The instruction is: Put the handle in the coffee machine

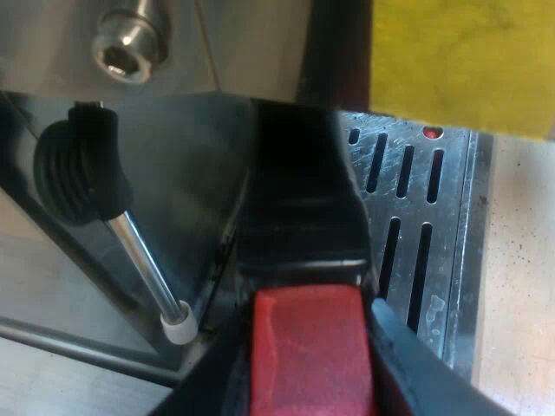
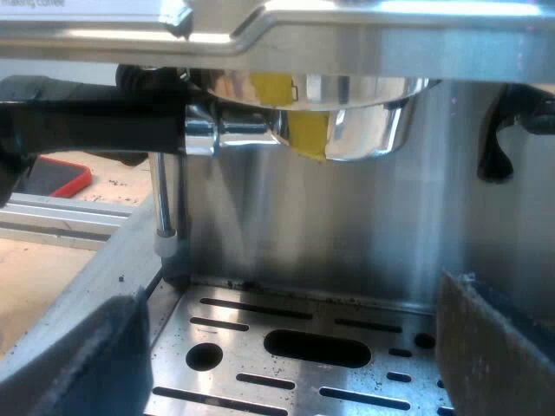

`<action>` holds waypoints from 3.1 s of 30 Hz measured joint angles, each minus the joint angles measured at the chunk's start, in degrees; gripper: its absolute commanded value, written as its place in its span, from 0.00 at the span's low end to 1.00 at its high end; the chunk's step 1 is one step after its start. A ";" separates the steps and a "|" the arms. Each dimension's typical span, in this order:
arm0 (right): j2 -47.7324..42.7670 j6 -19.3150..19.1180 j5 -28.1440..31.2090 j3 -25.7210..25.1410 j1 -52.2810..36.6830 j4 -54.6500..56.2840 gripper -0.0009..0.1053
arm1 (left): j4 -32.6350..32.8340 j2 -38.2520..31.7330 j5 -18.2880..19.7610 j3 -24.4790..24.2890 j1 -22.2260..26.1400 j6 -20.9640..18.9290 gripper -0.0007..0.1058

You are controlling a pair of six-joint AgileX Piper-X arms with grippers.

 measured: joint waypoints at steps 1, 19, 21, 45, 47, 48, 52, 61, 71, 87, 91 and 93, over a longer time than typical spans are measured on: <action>0.00 0.00 0.00 0.00 0.00 0.00 0.66 | 0.00 0.00 0.00 0.00 0.00 0.00 0.01; 0.00 0.00 0.00 0.00 0.00 0.00 0.66 | 3.50 0.00 2.54 0.27 3.42 1.45 0.01; 0.00 0.00 0.00 0.00 0.00 0.00 0.66 | 3.50 0.00 2.68 0.27 3.42 1.45 0.01; 0.00 0.00 0.00 0.00 0.00 0.00 0.66 | 6.49 -1.03 4.12 0.16 3.58 5.08 0.01; 0.00 0.00 -0.11 0.00 -0.30 0.00 0.66 | 6.49 -1.24 3.83 0.16 3.58 5.08 0.01; 0.00 0.00 -0.08 0.00 -0.68 0.00 0.66 | 6.49 -1.23 3.79 0.16 3.58 5.08 0.01; 0.47 0.00 -1.75 0.00 -3.12 0.00 0.53 | 6.65 -1.23 3.79 0.16 3.58 5.08 0.01; 5.39 -0.07 -5.17 0.00 -5.63 -1.52 0.43 | 8.16 -1.23 3.79 0.16 3.64 5.37 0.01; 18.23 -7.41 -7.49 -5.24 -9.52 -20.47 0.43 | 8.16 -1.48 3.33 0.03 3.64 7.19 0.01; 27.35 -10.70 -1.50 -17.42 -11.64 -27.40 0.35 | 8.16 -1.51 3.36 0.03 3.64 7.25 0.01; 27.66 -13.00 -1.50 -19.53 -12.28 -28.60 0.35 | 8.16 -1.51 3.36 0.03 3.72 7.33 0.01; 27.66 -14.67 -1.50 -19.90 -12.57 -29.93 0.35 | 8.16 -1.51 3.36 0.03 3.72 7.45 0.01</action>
